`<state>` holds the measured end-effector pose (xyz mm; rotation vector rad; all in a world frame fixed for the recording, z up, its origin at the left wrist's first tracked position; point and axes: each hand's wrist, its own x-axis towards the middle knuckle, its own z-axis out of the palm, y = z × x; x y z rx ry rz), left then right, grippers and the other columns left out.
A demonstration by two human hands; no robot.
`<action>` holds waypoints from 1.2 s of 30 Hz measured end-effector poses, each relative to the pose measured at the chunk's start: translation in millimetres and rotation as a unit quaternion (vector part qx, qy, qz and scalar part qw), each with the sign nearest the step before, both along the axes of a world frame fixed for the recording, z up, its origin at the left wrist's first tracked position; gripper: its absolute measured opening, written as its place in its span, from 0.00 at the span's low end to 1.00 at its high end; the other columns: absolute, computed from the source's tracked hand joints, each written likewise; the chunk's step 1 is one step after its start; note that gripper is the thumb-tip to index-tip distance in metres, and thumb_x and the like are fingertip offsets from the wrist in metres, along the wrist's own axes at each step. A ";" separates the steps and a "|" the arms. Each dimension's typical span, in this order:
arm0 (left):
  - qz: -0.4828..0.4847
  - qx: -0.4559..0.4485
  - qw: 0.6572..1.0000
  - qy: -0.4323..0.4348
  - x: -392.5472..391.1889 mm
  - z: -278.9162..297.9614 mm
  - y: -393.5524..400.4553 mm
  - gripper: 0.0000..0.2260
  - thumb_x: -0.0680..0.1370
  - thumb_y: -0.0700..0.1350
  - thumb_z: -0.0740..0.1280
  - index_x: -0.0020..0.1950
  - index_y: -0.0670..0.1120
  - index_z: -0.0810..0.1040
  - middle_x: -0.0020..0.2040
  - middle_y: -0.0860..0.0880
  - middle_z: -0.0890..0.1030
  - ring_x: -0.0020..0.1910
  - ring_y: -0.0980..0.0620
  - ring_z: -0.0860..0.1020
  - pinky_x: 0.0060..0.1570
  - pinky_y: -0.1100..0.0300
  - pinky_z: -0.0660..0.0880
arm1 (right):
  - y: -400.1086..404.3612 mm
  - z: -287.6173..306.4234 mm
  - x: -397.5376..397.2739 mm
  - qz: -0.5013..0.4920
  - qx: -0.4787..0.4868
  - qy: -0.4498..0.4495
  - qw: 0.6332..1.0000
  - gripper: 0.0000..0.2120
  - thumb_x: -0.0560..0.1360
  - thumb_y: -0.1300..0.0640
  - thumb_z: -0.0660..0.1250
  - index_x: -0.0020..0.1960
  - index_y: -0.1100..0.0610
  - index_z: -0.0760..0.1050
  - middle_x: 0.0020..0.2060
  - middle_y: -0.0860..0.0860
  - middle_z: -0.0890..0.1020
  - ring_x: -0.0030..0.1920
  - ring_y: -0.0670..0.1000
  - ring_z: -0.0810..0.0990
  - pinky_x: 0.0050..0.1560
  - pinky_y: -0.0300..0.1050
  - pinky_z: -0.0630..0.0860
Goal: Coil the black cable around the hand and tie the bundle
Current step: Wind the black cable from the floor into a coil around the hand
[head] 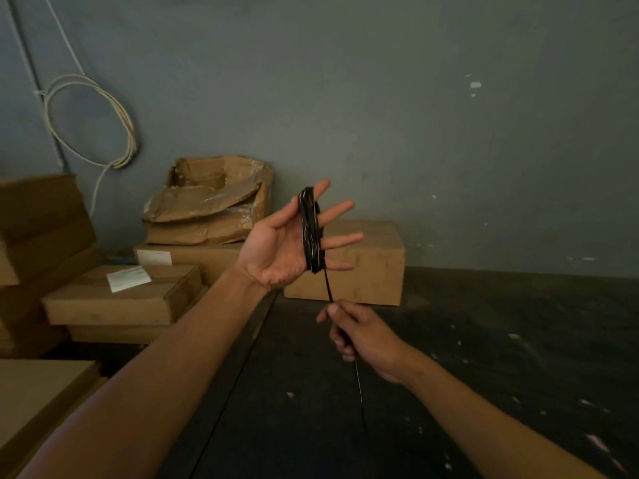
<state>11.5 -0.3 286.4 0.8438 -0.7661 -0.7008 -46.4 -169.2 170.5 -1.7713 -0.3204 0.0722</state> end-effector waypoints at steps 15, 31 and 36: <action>0.152 0.134 0.979 0.018 24.0 -27.6 21.7 0.19 0.83 0.56 0.50 0.73 0.61 0.67 0.76 0.50 0.68 0.69 0.37 0.72 0.66 0.28 0.62 | 25.4 42.1 -22.3 -0.040 -0.152 -0.144 0.977 0.09 0.81 0.48 0.60 0.50 0.44 0.78 0.30 0.45 0.76 0.27 0.40 0.72 0.26 0.32 0.67; 0.006 0.232 0.973 -0.020 9.0 -56.8 14.7 0.19 0.81 0.56 0.55 0.71 0.62 0.71 0.74 0.53 0.72 0.72 0.41 0.70 0.70 0.29 0.55 | -25.0 158.9 -1.1 -0.139 -0.426 -0.289 0.846 0.09 0.70 0.44 0.72 0.42 0.49 0.80 0.37 0.48 0.83 0.39 0.50 0.80 0.41 0.51 0.79; -0.057 0.249 0.966 -0.048 -0.5 -54.0 9.1 0.21 0.81 0.57 0.57 0.75 0.62 0.66 0.76 0.52 0.68 0.75 0.41 0.65 0.71 0.28 0.52 | -43.0 173.9 6.7 -0.144 -0.417 -0.302 0.845 0.07 0.70 0.45 0.73 0.42 0.48 0.81 0.38 0.44 0.80 0.43 0.49 0.79 0.42 0.47 0.74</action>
